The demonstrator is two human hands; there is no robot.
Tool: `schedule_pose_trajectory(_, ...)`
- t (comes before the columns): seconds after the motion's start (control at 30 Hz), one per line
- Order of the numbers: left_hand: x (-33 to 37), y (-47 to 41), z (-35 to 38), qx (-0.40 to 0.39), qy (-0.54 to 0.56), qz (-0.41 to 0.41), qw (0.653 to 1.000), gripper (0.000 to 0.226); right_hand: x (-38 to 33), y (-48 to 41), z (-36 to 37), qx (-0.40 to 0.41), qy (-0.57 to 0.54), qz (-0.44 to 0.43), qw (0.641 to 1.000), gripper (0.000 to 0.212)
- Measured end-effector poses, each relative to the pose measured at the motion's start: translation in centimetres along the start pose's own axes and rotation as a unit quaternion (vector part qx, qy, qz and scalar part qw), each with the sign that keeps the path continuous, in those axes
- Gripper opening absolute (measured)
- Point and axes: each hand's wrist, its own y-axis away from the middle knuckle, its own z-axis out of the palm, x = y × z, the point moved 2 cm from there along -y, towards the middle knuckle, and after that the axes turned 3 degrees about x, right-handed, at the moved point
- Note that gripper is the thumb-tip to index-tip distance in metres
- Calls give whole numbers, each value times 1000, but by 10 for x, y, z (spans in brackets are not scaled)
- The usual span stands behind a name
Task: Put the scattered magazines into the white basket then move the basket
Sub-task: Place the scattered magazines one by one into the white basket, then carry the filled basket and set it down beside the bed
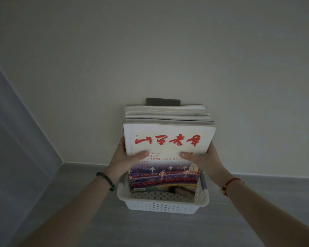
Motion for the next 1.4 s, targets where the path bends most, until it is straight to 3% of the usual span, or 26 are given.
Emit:
schedule_pose_trajectory(0.1,-5,-1,-3,43,17,13,999,73,-1,-1,-3,-22,1,-13,1000,50)
schedule_pose_trajectory(0.37,-4,-3,-7,39,-1,55,998,79,-3,7,-5,3,11,-71,997,75)
schedule_pose_trajectory(0.47,-1,-5,-4,32,-24,56,998,72,-5,2,-3,-13,26,-56,998,78)
schedule_pose_trajectory(0.6,-1,4,0,6,-94,38,995,59,3,1,-4,-47,96,-19,994,60)
schedule_pose_trajectory(0.7,-15,21,0,22,-126,24,992,44,16,9,-10,-28,134,11,991,62)
schedule_pose_trajectory(0.83,-47,47,-5,20,-122,-61,990,59,42,37,-19,-11,204,93,974,78)
schedule_pose_trajectory(0.9,-60,56,-4,38,-145,-95,984,45,55,55,-16,-38,202,135,969,80)
schedule_pose_trajectory(1.03,-69,64,-2,111,-148,-153,971,37,67,75,-1,-34,105,177,978,53)
schedule_pose_trajectory(1.1,-70,64,-2,122,-124,-173,969,36,70,75,2,-25,128,171,977,44)
schedule_pose_trajectory(1.4,-83,107,9,156,-34,-214,964,31,64,80,-10,-63,166,137,975,50)
